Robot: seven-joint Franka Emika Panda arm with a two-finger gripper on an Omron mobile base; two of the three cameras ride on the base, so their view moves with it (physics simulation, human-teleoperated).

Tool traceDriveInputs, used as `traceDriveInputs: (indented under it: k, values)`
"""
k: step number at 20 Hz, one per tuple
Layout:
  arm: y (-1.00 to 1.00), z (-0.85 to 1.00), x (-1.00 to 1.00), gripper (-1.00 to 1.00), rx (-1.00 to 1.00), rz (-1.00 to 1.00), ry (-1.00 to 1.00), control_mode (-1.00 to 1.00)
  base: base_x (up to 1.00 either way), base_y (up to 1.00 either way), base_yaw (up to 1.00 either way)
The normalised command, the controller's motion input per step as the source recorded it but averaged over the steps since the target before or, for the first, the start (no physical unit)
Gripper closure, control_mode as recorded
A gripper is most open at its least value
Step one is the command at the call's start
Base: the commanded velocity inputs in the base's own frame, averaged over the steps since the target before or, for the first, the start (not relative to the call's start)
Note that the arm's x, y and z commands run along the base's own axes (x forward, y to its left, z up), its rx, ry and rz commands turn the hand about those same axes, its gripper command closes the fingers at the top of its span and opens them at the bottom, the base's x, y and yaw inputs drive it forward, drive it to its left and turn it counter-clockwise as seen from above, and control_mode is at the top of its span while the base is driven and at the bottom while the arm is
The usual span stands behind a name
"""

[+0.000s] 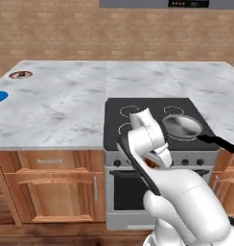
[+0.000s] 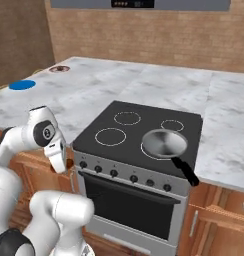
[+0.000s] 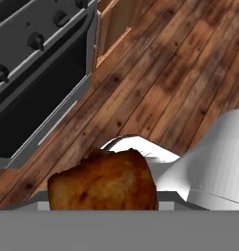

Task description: Take the chicken drumsticks from the pan and place one on each plate on the dining counter.

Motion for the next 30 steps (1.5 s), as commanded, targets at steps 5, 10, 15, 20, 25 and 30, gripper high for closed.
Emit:
traceDriveInputs:
  k: [5, 10, 15, 20, 25, 30]
  values:
    - [0.0, 0.0, 0.0, 1.0, 0.0, 0.0, 0.0, 1.0, -0.01, 1.0, 0.01]
    - [0.0, 0.0, 0.0, 1.0, 0.0, 0.0, 0.0, 1.0, 0.08, 1.0, 0.0]
    - [0.0, 0.0, 0.0, 1.0, 0.0, 0.0, 0.0, 1.0, 0.0, 1.0, -0.03]
    - [0.0, 0.0, 0.0, 1.0, 0.0, 0.0, 0.0, 1.0, 0.0, 1.0, -0.14]
    - [0.0, 0.0, 0.0, 1.0, 0.0, 0.0, 0.0, 1.0, 0.1, 1.0, -0.35]
    - [0.0, 0.0, 0.0, 1.0, 0.0, 0.0, 0.0, 1.0, 0.19, 1.0, -0.46]
